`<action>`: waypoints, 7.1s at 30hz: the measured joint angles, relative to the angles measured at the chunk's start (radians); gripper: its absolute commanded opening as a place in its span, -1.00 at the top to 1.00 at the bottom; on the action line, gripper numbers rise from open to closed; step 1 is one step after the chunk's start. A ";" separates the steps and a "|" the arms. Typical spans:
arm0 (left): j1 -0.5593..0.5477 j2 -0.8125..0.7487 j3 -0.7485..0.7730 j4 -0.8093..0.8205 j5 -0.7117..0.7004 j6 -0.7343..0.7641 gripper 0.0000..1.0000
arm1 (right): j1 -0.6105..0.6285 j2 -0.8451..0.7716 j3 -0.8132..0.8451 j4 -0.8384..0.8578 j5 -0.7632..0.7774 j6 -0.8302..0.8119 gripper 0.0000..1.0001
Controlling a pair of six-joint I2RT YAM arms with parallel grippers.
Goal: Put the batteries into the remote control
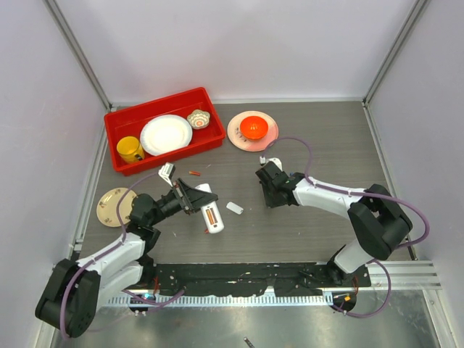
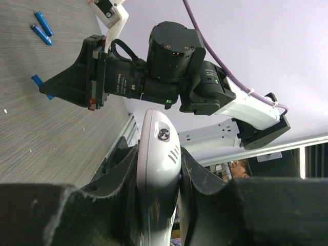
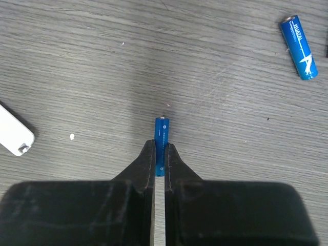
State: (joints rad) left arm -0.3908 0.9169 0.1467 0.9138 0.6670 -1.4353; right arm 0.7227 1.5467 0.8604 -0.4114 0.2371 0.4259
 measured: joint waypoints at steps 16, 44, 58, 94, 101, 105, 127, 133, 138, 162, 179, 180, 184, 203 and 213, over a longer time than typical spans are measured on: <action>-0.006 0.034 0.000 0.056 0.000 -0.023 1.00 | 0.000 0.042 0.039 -0.082 -0.003 -0.008 0.29; -0.008 0.010 0.000 0.055 0.000 -0.019 1.00 | -0.014 0.170 0.176 -0.182 -0.105 -0.084 0.38; -0.013 0.015 -0.002 0.055 -0.002 -0.016 1.00 | -0.033 0.193 0.204 -0.194 -0.131 -0.109 0.99; -0.283 0.511 0.130 0.335 -0.256 -0.075 1.00 | 0.384 -0.362 0.204 -0.124 -0.051 0.085 0.99; -0.285 0.511 0.130 0.336 -0.257 -0.074 1.00 | 0.402 -0.351 0.189 -0.097 -0.016 0.084 0.99; -0.285 0.511 0.130 0.323 -0.259 -0.069 1.00 | 0.407 -0.339 0.189 -0.094 -0.002 0.084 0.99; -0.288 0.476 0.105 0.285 -0.322 -0.021 1.00 | 0.415 -0.292 0.210 -0.126 0.008 0.138 0.94; -0.288 0.452 0.097 0.279 -0.348 0.005 1.00 | 0.419 -0.291 0.211 -0.127 0.004 0.153 0.91; -0.288 0.438 0.092 0.271 -0.354 0.015 1.00 | 0.422 -0.291 0.211 -0.127 0.004 0.159 0.65; -0.289 0.424 0.090 0.280 -0.380 0.017 1.00 | 0.433 -0.269 0.230 -0.142 -0.006 0.187 0.29; -0.292 0.425 0.090 0.309 -0.380 -0.014 1.00 | 0.434 -0.270 0.272 -0.188 0.034 0.180 0.99; -0.292 0.425 0.090 0.309 -0.380 -0.017 1.00 | 0.434 -0.270 0.273 -0.188 0.036 0.179 0.99; -0.293 0.425 0.090 0.325 -0.380 -0.028 1.00 | 0.435 -0.306 0.245 -0.143 0.048 0.165 0.98; -0.301 0.447 0.104 0.353 -0.352 -0.050 0.99 | 0.430 -0.502 -0.026 0.206 0.140 0.121 0.99; -0.301 0.474 0.123 0.361 -0.352 -0.058 0.99 | 0.450 -0.527 -0.076 0.298 0.163 0.099 0.99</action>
State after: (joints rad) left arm -0.6918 1.3907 0.2699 1.2751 0.3145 -1.4933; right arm 1.1728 1.0195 0.7849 -0.1139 0.3996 0.5247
